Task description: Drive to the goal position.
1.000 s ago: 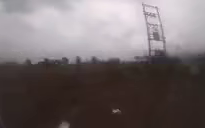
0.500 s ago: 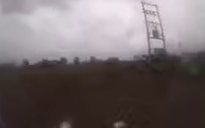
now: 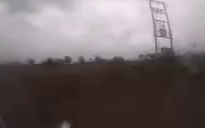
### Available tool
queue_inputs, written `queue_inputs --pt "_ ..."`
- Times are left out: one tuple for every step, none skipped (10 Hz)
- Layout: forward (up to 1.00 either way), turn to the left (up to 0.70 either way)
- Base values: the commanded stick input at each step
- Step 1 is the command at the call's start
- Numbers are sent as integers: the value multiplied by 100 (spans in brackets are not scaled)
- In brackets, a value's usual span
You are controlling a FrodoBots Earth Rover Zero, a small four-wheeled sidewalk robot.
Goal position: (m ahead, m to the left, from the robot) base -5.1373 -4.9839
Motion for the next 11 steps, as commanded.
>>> queue_inputs --pt "70 0" --pt "70 0" --pt "70 0" --pt "70 0" --pt "70 0" --pt "70 0" --pt "70 0" --pt "70 0" --pt "70 0" --pt "70 0" --pt "70 0"
